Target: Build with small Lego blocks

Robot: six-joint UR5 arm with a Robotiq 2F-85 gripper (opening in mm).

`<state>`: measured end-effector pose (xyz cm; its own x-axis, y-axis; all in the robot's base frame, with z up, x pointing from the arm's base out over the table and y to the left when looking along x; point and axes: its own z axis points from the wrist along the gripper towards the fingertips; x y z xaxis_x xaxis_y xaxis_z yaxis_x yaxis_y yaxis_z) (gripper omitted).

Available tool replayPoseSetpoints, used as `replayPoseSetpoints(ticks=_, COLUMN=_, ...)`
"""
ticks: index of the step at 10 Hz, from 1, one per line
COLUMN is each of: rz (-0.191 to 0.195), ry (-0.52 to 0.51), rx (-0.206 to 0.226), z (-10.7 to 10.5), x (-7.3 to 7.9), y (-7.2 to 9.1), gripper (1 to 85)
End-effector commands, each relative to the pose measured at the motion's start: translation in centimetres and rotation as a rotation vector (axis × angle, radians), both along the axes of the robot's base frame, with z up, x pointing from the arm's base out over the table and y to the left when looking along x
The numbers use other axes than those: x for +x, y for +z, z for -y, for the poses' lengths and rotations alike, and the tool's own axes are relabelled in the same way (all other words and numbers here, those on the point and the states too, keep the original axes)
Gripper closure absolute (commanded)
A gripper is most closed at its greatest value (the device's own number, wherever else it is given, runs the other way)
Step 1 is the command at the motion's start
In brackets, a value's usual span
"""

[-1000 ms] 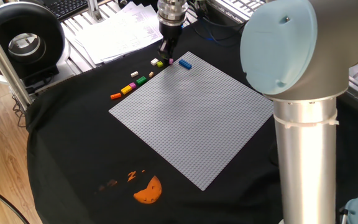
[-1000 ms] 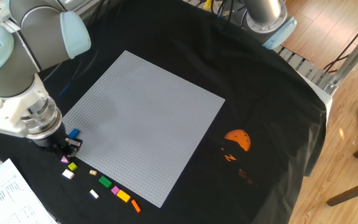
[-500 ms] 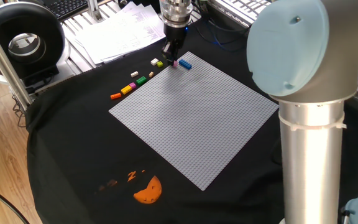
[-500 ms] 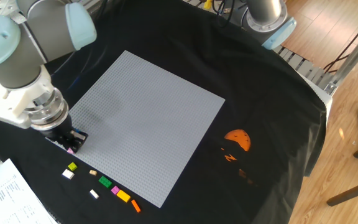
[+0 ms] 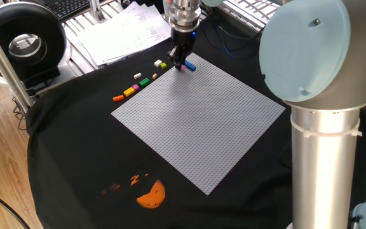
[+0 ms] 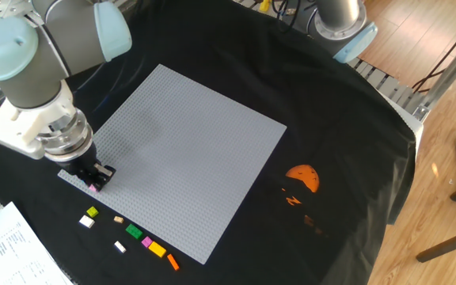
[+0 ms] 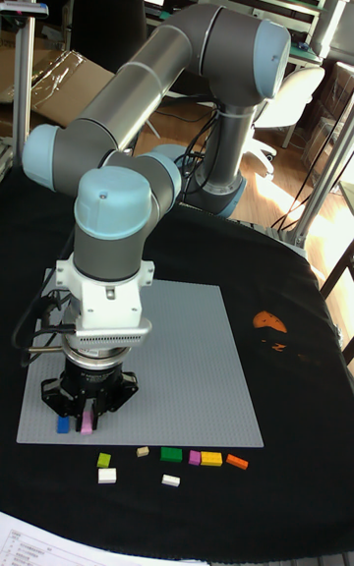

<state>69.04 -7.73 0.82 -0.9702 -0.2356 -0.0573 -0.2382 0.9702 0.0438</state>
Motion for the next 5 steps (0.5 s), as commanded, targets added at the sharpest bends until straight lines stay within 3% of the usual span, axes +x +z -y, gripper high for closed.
replayPoseSetpoints(ticks=1, rz=0.0, ry=-0.049, rx=0.017, z=-0.22, x=-0.36, y=0.13, gripper=78.7)
replayPoseSetpoints(ticks=3, rz=-0.003, ry=-0.055, rx=0.015, z=0.1, x=-0.85, y=-0.05, gripper=80.0)
replayPoseSetpoints(ticks=4, rz=-0.005, ry=-0.066, rx=0.041, z=-0.32, x=-1.02, y=-0.12, gripper=80.3)
replayPoseSetpoints(ticks=5, rz=-0.005, ry=-0.057, rx=0.028, z=0.16, x=-1.19, y=-0.23, gripper=80.3)
